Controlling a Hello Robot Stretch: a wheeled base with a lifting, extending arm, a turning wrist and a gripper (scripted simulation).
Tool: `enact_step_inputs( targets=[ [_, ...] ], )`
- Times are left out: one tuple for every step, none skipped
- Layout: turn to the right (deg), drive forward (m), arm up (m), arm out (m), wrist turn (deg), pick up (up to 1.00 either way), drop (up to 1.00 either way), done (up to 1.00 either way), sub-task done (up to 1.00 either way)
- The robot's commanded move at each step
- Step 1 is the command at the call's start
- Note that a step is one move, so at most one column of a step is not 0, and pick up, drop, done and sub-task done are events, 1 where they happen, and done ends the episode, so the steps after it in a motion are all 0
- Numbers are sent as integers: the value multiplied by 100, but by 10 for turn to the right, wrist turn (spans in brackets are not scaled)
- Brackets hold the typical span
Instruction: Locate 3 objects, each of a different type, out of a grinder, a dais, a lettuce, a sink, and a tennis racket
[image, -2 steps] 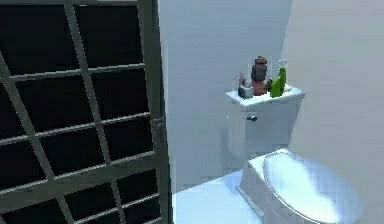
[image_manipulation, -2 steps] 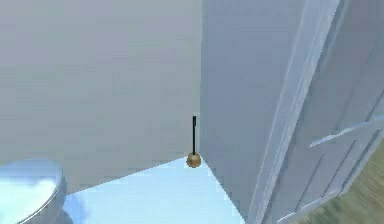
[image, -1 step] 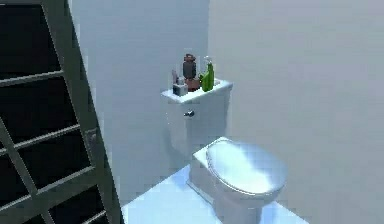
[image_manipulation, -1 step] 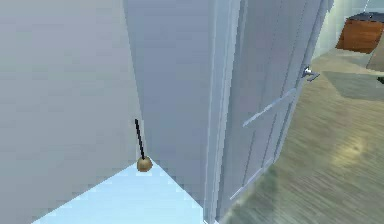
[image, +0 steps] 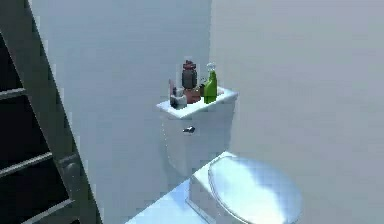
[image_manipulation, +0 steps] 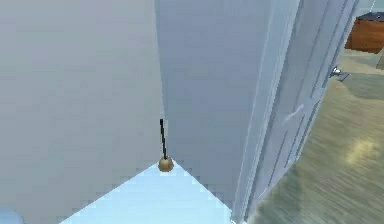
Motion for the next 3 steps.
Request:
enact_step_inputs(
  targets=[
    [-450,0,0,0,0,0,0,0,0],
    [-450,0,0,0,0,0,0,0,0],
    [-60,0,0,0,0,0,0,0,0]
  ],
)
